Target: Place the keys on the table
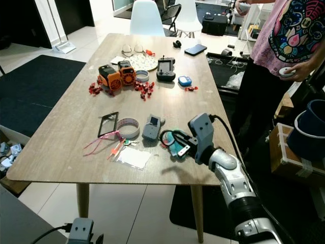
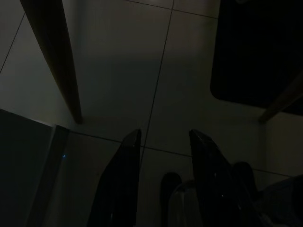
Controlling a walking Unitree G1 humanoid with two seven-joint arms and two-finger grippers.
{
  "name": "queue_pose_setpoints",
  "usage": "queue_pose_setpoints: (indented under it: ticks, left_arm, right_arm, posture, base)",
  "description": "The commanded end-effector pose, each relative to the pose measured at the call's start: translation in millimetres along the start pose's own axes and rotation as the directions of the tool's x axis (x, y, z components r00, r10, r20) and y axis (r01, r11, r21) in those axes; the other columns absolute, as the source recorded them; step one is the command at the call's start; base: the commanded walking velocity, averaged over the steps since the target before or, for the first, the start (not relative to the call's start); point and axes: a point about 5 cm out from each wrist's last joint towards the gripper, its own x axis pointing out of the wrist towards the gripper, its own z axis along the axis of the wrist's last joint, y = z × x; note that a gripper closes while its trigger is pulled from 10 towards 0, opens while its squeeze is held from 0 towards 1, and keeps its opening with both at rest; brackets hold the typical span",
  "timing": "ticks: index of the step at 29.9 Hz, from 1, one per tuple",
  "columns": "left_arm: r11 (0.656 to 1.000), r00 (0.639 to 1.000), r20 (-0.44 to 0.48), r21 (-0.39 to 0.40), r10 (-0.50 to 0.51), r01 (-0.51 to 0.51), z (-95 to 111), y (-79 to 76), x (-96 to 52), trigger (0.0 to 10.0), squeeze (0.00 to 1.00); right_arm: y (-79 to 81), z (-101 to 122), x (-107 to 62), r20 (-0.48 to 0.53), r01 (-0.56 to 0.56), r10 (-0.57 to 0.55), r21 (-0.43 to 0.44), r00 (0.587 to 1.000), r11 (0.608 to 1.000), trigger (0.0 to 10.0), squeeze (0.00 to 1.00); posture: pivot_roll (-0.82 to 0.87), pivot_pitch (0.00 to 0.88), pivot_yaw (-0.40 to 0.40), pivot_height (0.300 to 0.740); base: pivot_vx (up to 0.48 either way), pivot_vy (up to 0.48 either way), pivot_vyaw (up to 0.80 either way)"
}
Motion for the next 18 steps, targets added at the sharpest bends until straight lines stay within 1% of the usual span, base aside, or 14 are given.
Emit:
queue_pose_setpoints:
  ticks: [1,7,16,17,18]
  left_arm:
    - [1.000,1.000,-0.005,-0.009,-0.006,0.006,-2.9,-2.2,-1.5,10.0,0.00]
    - [1.000,1.000,-0.003,-0.008,-0.007,0.007,-3.0,-1.8,-1.8,10.0,0.00]
    - [1.000,1.000,-0.006,-0.006,-0.009,0.009,-3.6,-2.4,-2.1,10.0,0.00]
    - [1.000,1.000,-0.006,-0.006,-0.010,0.010,-3.7,-2.5,-2.1,10.0,0.00]
    - [1.000,1.000,-0.007,-0.006,-0.010,0.010,-3.9,-2.8,-2.1,10.0,0.00]
  right_arm:
    - [2.7,-7.5,-2.4,-0.041,-0.020,0.020,0.008,0.999,1.000,10.0,0.00]
    - [5.7,-11.6,-3.5,-0.077,-0.043,0.045,0.021,0.996,0.999,10.0,0.00]
    - [8.8,-11.9,-3.6,-0.082,-0.066,0.069,0.038,0.994,0.997,10.0,0.00]
    - [9.5,-11.9,-3.7,-0.082,-0.072,0.075,0.041,0.994,0.997,10.0,0.04]
    - [10.3,-11.8,-3.8,-0.081,-0.077,0.081,0.043,0.993,0.996,10.0,0.18]
  posture:
    - [0.05,0.068,-0.061,0.740]
    - [0.05,0.069,-0.060,0.740]
    - [0.05,0.069,-0.059,0.740]
    - [0.05,0.068,-0.060,0.740]
    - [0.05,0.069,-0.059,0.740]
  base:
    - [0.000,0.000,0.00]
    - [0.000,0.000,0.00]
    - [0.000,0.000,0.00]
    - [0.000,0.000,0.00]
    - [0.000,0.000,0.00]
